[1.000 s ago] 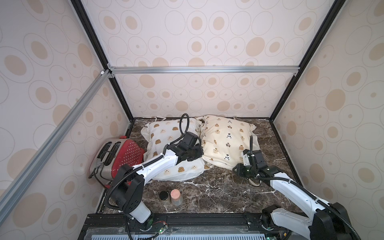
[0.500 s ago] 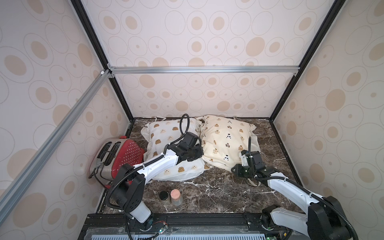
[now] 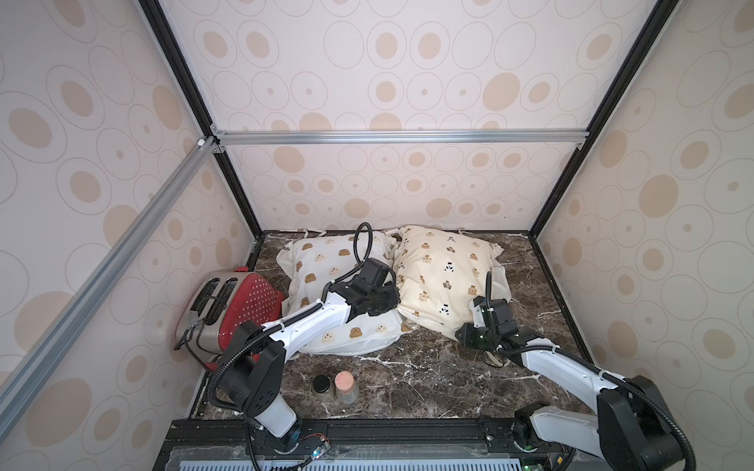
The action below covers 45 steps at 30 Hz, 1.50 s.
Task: Zip up pillowcases
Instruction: Zip the zipper on the pillowcase.
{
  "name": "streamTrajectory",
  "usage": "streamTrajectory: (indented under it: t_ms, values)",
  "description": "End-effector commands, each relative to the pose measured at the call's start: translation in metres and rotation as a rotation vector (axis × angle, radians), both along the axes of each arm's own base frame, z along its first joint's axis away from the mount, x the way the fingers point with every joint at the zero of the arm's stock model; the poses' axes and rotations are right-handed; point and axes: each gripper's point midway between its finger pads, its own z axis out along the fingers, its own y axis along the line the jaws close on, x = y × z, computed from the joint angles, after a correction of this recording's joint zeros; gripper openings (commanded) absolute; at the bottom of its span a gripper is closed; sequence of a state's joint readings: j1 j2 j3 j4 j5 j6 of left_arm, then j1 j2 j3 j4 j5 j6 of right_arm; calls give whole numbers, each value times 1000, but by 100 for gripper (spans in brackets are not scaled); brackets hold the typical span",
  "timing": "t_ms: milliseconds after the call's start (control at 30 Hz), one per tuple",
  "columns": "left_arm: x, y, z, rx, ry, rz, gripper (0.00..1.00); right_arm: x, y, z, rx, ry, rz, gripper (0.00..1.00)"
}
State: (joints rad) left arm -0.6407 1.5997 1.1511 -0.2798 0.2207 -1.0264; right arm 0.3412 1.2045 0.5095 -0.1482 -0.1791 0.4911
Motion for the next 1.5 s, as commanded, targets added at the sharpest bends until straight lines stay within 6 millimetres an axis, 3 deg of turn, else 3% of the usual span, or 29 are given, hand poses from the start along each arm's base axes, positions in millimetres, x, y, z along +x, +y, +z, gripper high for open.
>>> streamTrajectory:
  t_ms: [0,400,667,733,1000,1100,1300,1367,1467]
  values:
    - [10,-1,16,-12,-30,5,0,2,-1,-8,-13,-6,-10,20]
    - [10,-4,14,-30,-25,6,0,14,5,-3,16,-86,13,15]
    - [10,-3,14,-28,-26,8,0,10,2,-3,-1,-84,15,0]
    - [11,-4,15,-30,-30,7,0,6,3,-3,8,-70,20,0]
    - [14,-7,15,-60,-33,29,0,-11,37,17,66,-66,72,0]
    - [14,-5,15,-63,-40,40,0,-14,39,24,67,-72,78,0]
    - [14,9,16,-34,-53,80,0,-20,21,25,-8,-26,14,0]
    - [19,26,18,-6,-62,115,0,-32,-14,15,-122,52,-144,0]
    - [34,72,19,16,-75,225,0,-58,-70,6,-209,139,-377,0]
